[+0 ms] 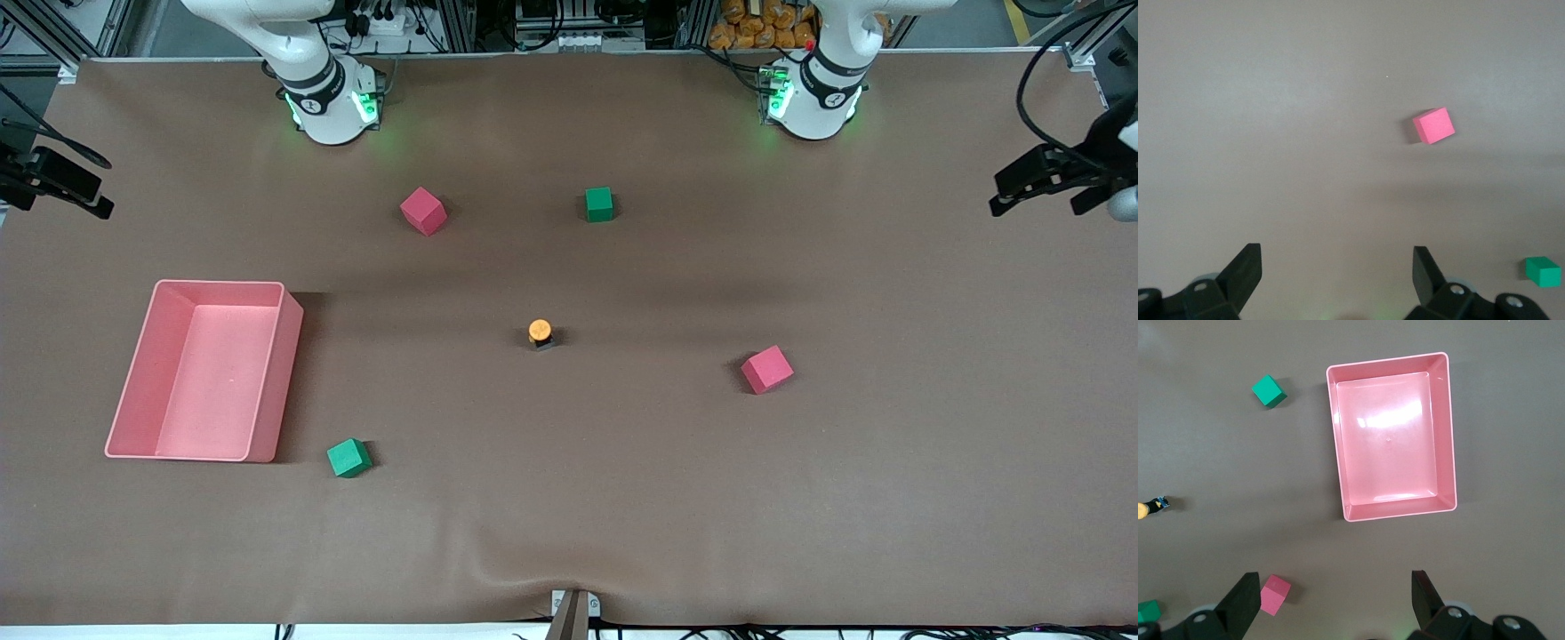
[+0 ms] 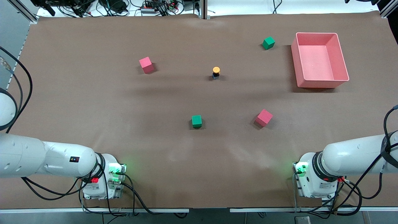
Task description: Place and upright button with both arms
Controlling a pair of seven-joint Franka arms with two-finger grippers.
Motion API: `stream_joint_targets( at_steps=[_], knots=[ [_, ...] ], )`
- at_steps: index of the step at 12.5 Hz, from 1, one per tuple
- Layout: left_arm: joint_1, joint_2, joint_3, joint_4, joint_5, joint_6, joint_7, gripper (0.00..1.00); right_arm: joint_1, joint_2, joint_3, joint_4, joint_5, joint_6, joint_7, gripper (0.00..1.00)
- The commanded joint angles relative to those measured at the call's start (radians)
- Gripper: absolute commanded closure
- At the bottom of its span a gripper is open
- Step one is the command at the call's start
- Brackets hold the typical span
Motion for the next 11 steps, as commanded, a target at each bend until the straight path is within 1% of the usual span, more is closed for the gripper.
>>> stream_joint_targets(
  at_steps=[1,2,6,7,8,10,11],
  knots=[
    [-0.002,0.026,-0.013,0.054,-0.005,-0.026,0.006,0.0,-0.015,0.008,0.013,0.017,-0.007,-0.013,-0.011,0.0],
    [-0.004,0.031,-0.016,0.054,-0.005,-0.043,-0.01,0.0,-0.017,0.008,0.013,0.017,-0.007,-0.013,-0.011,0.0],
    [-0.004,0.009,-0.03,0.031,-0.005,-0.036,-0.113,0.0,-0.021,0.008,0.015,0.017,-0.005,-0.012,-0.011,0.0],
    [0.002,0.003,-0.053,0.017,-0.003,-0.031,-0.15,0.0,-0.021,0.008,0.015,0.017,-0.004,-0.012,-0.012,0.0],
    [0.002,-0.006,-0.058,0.011,0.0,-0.031,-0.176,0.0,-0.018,0.008,0.013,0.017,-0.004,-0.012,-0.011,0.0],
    [0.004,-0.032,-0.064,-0.021,0.0,-0.025,-0.188,0.0,-0.014,0.008,0.012,0.017,-0.005,-0.013,-0.011,0.0],
    [0.004,-0.058,-0.064,-0.056,0.0,-0.005,-0.188,0.0,-0.014,0.008,0.01,0.017,-0.005,-0.013,-0.011,0.0]
  ],
)
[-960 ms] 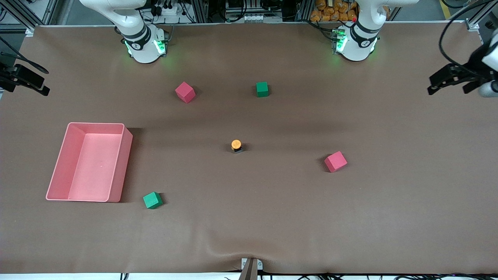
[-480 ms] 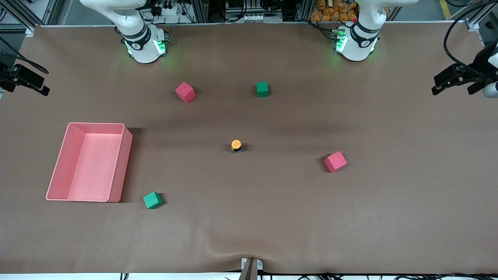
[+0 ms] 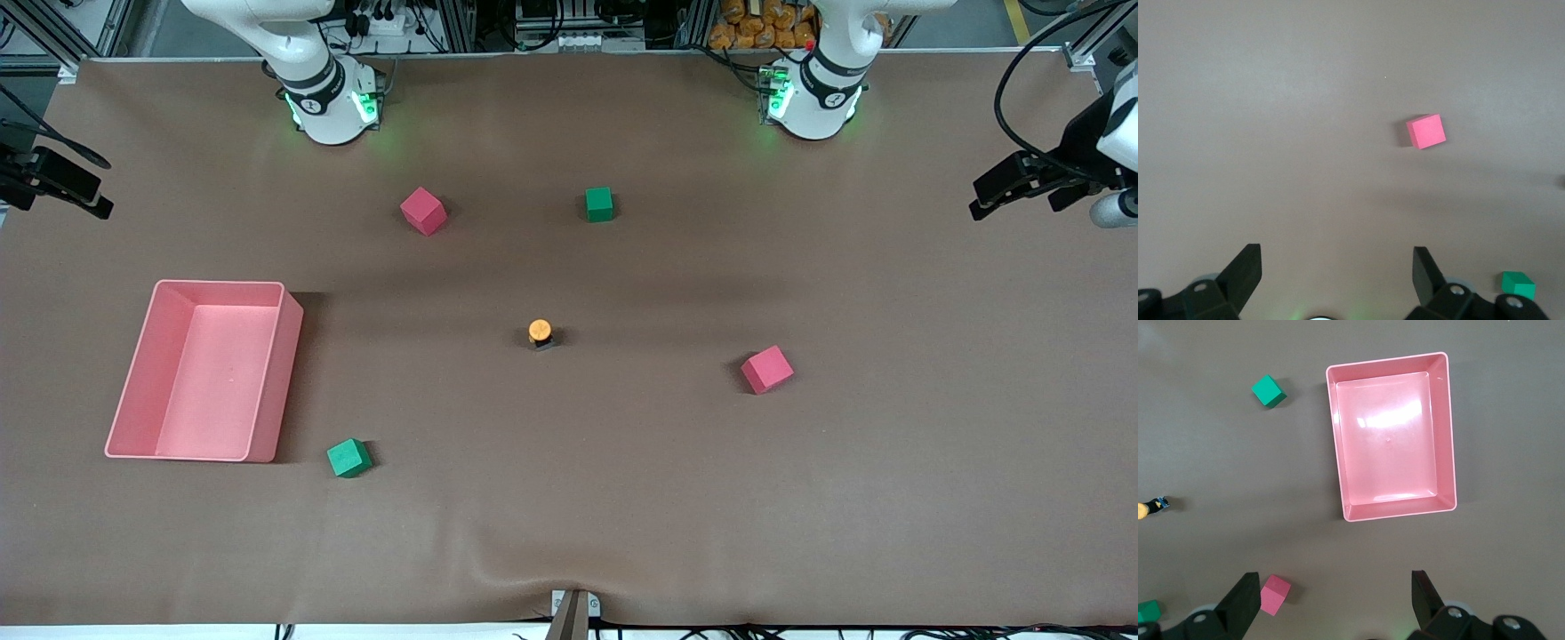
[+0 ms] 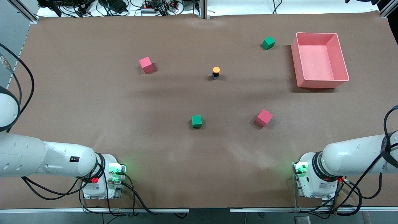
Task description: Place and upright button with both arms
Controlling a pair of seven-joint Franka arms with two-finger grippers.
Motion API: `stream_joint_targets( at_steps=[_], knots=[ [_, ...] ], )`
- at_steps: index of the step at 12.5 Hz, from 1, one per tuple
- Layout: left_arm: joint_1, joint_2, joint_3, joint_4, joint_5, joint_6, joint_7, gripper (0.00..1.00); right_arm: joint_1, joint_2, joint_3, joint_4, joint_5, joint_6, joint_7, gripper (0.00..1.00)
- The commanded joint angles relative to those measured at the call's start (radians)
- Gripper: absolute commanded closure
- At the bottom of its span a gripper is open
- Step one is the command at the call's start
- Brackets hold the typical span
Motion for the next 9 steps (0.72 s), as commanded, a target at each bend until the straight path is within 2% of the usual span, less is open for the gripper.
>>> stream_joint_targets(
  at_steps=[1,9],
  knots=[
    [0.009,-0.074,-0.01,-0.084,0.001,0.037,-0.015,0.0,-0.01,0.008,0.008,0.017,-0.005,-0.013,-0.011,0.0],
    [0.01,-0.064,0.0,-0.055,0.001,0.016,0.065,0.0,-0.011,0.008,0.005,0.017,-0.005,-0.019,-0.011,0.0]
  ],
)
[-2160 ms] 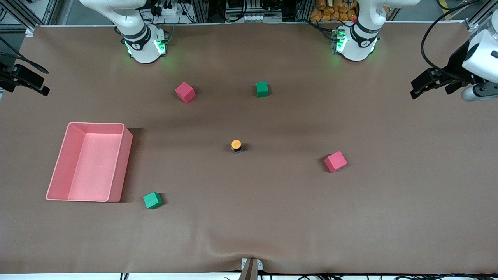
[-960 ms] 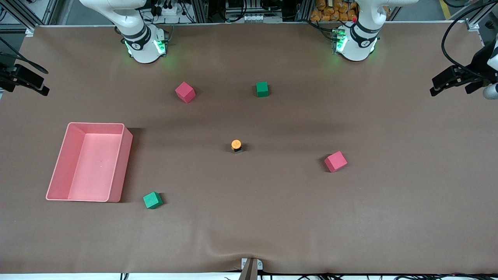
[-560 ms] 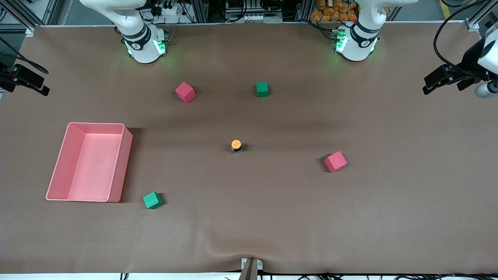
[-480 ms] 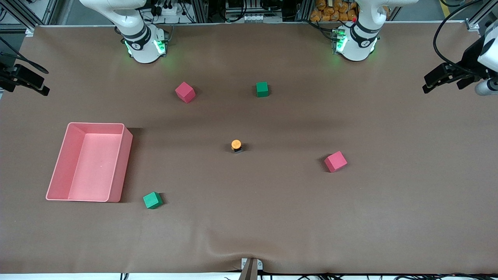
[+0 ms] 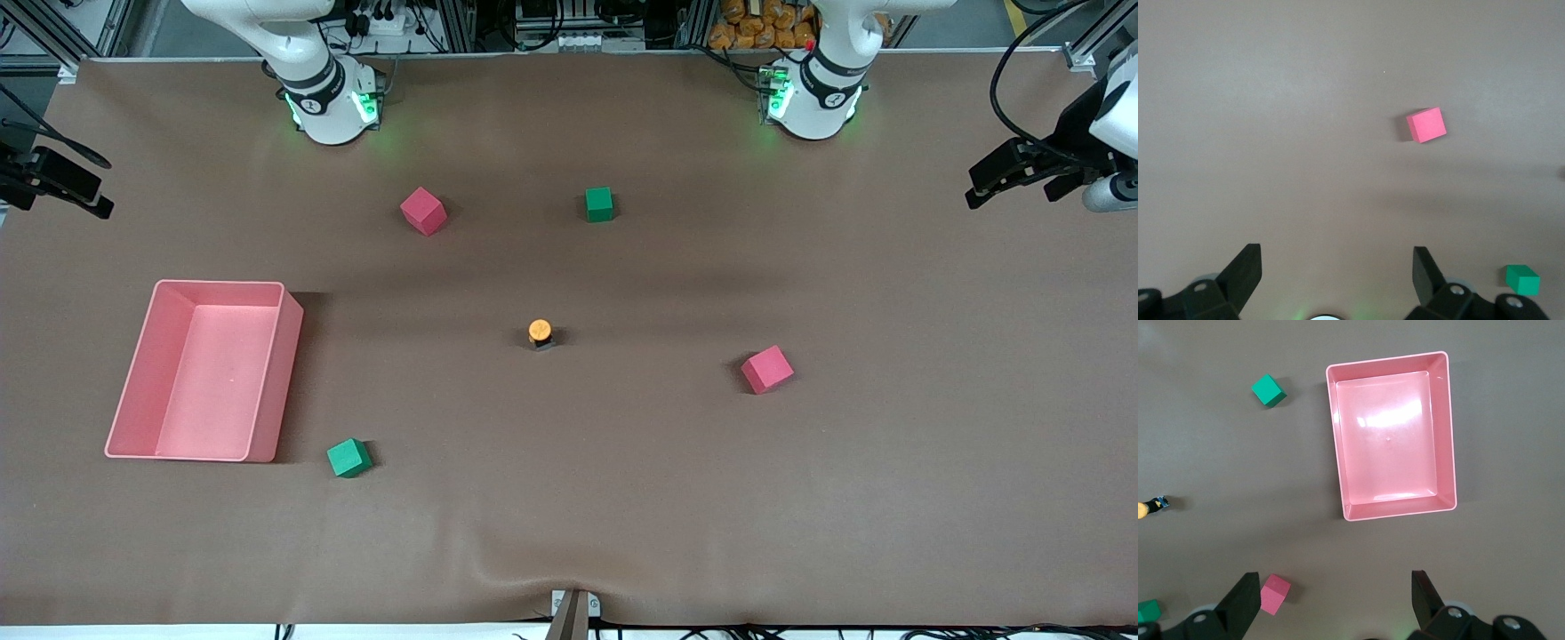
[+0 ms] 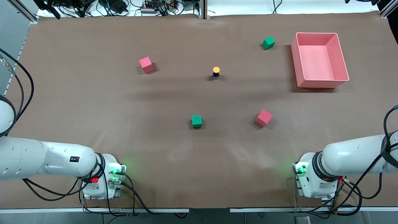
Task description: Place and upright button with both arms
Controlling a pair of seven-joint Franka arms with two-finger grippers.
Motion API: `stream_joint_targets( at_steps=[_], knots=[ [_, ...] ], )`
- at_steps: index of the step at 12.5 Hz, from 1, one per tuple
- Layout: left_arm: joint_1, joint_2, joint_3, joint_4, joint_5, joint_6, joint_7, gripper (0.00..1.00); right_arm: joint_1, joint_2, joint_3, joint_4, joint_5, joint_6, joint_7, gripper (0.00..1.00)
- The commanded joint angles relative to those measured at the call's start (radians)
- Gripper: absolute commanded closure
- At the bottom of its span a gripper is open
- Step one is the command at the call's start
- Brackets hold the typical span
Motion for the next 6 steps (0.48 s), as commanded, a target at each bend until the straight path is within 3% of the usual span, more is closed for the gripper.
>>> stream_joint_targets(
  at_steps=[1,6],
  knots=[
    [0.009,-0.021,-0.001,-0.004,0.001,-0.003,0.059,0.0,-0.011,0.008,0.005,0.017,-0.004,-0.015,-0.011,0.0],
    [0.026,-0.017,-0.002,-0.001,0.0,-0.032,0.091,0.0,-0.014,0.009,0.005,0.017,-0.004,-0.016,-0.014,0.0]
  ],
)
